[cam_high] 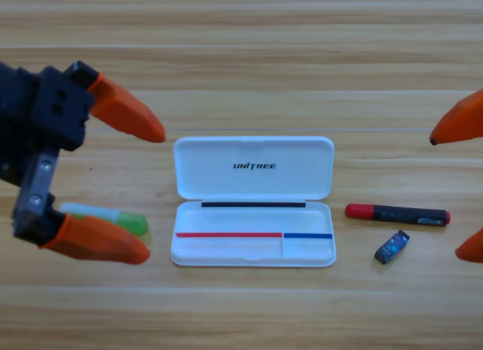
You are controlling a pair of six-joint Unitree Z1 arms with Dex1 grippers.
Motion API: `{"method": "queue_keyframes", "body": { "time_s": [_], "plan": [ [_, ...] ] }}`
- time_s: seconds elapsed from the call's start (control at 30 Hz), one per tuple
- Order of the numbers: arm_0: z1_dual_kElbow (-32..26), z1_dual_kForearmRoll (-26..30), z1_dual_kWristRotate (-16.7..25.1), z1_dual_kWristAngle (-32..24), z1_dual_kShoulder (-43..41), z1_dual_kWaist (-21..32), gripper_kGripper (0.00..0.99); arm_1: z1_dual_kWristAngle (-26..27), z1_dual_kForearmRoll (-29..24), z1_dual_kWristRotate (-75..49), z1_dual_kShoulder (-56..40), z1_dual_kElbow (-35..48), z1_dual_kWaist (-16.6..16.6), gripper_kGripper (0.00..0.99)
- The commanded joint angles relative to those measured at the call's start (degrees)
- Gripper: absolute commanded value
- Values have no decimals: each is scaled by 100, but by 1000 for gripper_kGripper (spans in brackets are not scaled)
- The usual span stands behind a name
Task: Clean up eraser and pencils
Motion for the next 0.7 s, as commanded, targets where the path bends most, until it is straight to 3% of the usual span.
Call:
{"method": "queue_keyframes", "body": {
  "time_s": [0.03, 0.47, 0.57, 0.7],
  "plan": [
    [47, 49, -35, 145, 196, -112, 986, 60, -164, 58, 222, 184, 132, 986],
    [-32, 128, -61, 145, 179, -112, 990, -125, -164, 585, -68, 245, 35, 986],
    [-172, 260, 18, 286, 205, -112, 990, -626, -102, 1104, -148, 342, -150, 986],
    [-436, 629, 317, 488, 240, -112, 990, -1540, 39, 2247, -227, 342, -158, 985]
  ]
}}
